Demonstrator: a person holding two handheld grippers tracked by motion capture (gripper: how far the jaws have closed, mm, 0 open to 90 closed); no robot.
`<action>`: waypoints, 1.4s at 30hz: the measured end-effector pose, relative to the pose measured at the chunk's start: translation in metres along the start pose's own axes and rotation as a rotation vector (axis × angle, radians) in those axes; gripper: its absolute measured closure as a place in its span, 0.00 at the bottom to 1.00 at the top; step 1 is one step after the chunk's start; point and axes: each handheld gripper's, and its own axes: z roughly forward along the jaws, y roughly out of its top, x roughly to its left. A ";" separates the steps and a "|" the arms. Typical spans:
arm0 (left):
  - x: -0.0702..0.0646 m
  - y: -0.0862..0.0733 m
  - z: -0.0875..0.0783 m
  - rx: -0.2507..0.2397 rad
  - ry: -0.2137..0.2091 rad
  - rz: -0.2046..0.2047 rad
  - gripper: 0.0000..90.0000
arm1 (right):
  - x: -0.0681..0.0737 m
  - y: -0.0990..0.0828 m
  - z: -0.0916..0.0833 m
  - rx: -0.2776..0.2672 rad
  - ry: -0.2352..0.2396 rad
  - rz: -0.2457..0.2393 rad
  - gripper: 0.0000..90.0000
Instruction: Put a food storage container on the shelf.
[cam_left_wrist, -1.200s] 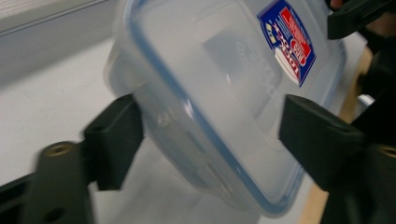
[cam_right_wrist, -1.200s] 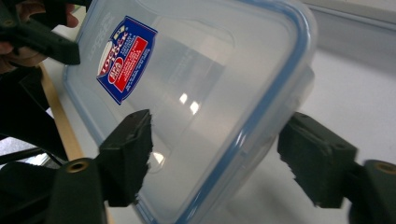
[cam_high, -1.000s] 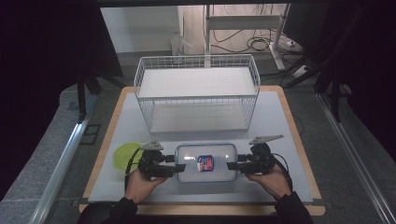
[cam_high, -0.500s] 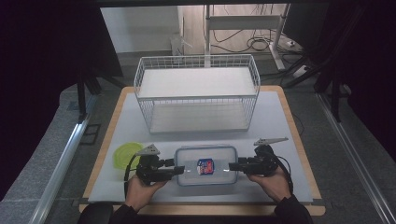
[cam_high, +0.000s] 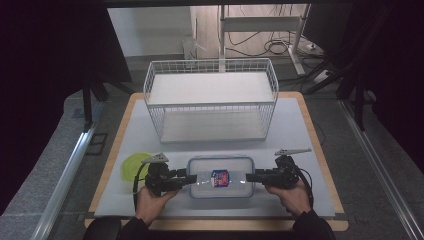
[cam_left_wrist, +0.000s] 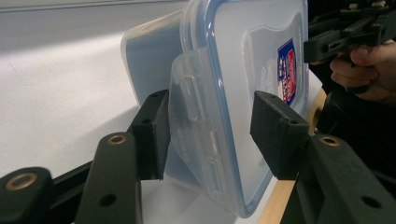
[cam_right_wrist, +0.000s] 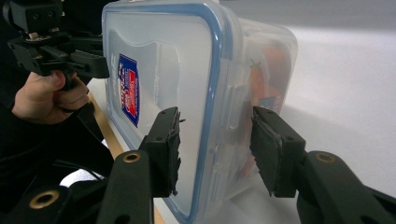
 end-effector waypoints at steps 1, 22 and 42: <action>0.000 0.001 0.000 -0.001 0.006 0.002 0.54 | 0.002 0.000 0.000 -0.004 -0.016 -0.014 0.60; -0.013 0.048 -0.024 -0.042 0.059 0.069 0.54 | 0.022 0.036 -0.012 -0.098 -0.025 -0.079 0.59; -0.010 0.113 -0.050 -0.089 0.077 0.082 0.54 | 0.037 0.111 -0.020 -0.141 -0.024 -0.118 0.59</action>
